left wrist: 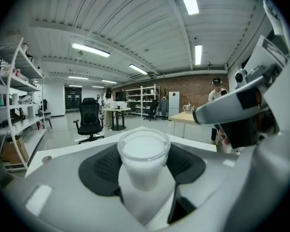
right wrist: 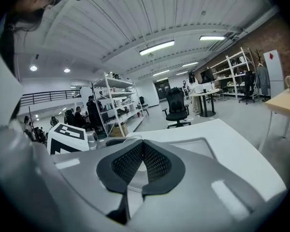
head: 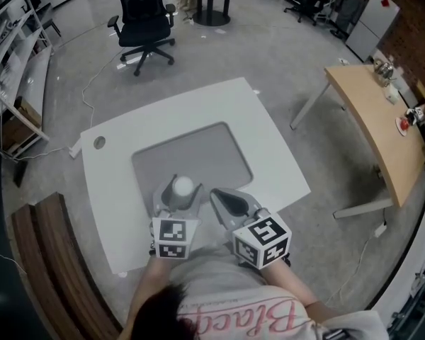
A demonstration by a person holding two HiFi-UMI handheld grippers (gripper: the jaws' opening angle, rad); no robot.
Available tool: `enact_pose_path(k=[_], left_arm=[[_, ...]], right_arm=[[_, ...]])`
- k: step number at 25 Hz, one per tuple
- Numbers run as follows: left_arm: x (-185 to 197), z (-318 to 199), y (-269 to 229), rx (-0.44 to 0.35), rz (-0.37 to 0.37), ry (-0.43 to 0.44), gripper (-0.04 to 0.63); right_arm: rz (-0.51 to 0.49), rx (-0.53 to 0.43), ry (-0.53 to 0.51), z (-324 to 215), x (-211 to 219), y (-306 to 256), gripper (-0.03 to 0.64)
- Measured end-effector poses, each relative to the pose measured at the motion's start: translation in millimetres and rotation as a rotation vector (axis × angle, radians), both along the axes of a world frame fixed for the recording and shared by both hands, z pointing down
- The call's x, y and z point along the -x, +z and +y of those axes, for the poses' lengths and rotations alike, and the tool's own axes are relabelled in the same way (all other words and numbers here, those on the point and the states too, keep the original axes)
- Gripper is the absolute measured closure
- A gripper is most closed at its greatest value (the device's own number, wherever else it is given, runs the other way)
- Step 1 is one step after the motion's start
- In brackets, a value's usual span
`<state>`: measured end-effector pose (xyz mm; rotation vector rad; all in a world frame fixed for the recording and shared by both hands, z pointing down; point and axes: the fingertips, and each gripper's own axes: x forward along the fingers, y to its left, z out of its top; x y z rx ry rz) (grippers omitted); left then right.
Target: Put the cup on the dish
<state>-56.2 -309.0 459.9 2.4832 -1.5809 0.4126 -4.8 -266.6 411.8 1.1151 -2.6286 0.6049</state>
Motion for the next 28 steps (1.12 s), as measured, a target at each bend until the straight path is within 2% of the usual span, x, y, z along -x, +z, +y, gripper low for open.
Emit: enact_pose_path(k=[9, 19, 24, 28], left_arm=[[0.9, -39.3, 45.8, 0.065, -0.005, -0.039, 0.328], [-5.3, -58.7, 89.4, 0.155, -0.024, -0.055, 0.328], [-7.3, -61.9, 93.3, 0.159, -0.036, -0.048, 0.328], [-8.7, -62.0, 93.5, 0.162, -0.080, -0.023, 0.328]], right_arm=[[0.025, 0.049, -0.038, -38.9, -1.1, 16.3, 0.615], [0.073, 0.096, -0.036, -48.3, -14.1, 36.4, 0.615], [0.074, 0.117, -0.022, -48.9, -18.8, 42.2, 0.615], [0.079, 0.116, -0.030, -49.7, -14.6, 41.3, 0.615]])
